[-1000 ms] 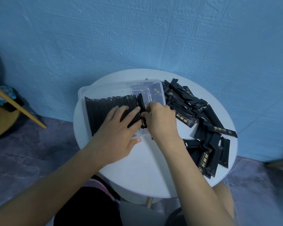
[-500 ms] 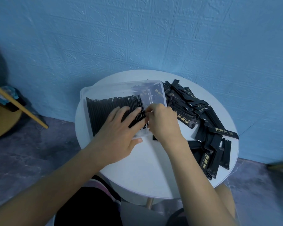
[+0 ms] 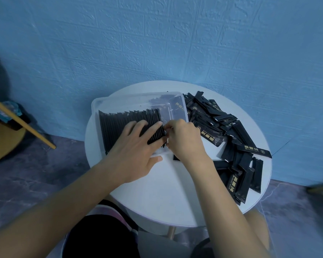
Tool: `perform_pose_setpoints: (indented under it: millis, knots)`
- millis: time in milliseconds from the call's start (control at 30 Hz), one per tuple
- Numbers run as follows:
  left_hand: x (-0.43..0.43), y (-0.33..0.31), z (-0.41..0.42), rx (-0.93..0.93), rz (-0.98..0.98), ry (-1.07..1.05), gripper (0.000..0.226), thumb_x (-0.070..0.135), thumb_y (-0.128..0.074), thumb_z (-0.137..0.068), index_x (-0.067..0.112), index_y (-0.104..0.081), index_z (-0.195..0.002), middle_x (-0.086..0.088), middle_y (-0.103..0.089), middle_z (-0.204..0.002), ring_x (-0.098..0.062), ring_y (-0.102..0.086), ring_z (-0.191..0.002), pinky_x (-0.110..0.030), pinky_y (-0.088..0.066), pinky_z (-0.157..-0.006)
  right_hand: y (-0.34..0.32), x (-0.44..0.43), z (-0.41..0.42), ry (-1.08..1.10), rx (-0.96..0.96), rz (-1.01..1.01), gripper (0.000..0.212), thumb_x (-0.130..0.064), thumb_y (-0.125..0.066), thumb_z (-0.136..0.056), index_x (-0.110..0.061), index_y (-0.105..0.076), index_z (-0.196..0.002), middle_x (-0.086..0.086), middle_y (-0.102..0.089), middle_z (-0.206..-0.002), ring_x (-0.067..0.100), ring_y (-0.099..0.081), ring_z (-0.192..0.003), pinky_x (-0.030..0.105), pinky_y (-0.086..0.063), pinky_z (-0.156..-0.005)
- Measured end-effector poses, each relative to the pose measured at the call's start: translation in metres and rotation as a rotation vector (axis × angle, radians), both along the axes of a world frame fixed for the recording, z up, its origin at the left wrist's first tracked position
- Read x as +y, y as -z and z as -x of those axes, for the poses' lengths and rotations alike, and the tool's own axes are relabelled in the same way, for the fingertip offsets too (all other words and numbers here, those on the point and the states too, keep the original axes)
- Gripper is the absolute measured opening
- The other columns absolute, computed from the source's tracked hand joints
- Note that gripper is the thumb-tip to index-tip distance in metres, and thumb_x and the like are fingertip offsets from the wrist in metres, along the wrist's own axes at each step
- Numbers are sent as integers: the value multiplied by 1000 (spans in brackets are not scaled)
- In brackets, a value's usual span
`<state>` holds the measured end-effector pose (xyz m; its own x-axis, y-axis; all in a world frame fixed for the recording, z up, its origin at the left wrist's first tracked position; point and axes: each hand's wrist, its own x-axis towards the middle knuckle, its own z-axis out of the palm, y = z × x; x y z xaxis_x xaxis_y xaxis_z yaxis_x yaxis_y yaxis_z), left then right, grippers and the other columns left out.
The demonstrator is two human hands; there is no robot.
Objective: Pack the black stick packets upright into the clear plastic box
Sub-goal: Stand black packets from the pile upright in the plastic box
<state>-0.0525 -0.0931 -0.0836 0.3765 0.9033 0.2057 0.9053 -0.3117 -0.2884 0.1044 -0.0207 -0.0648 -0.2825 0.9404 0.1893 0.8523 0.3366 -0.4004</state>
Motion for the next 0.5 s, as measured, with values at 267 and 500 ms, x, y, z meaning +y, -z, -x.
perform_pose_setpoints:
  millis: [267,500]
  knots:
    - [2,0,0,-39,8,7,54,56,-38,-93,30,-61,-135,-9,-44,-155,-41,-46,-128,-55,-31,-108,-4,-3,-2,-20,10,33,24,-14,-49,-96,-24,-70,-102,10,-72,-89,37,-63,-89,33,-34,-64]
    - [0,2,0,-54,6,11,57,56,-36,-95,28,-59,-139,-9,-41,-157,-41,-45,-129,-56,-30,-111,-13,-10,-10,-67,125,163,25,-10,-47,-96,-21,-69,-100,6,-75,-88,30,-71,-84,39,-55,-84]
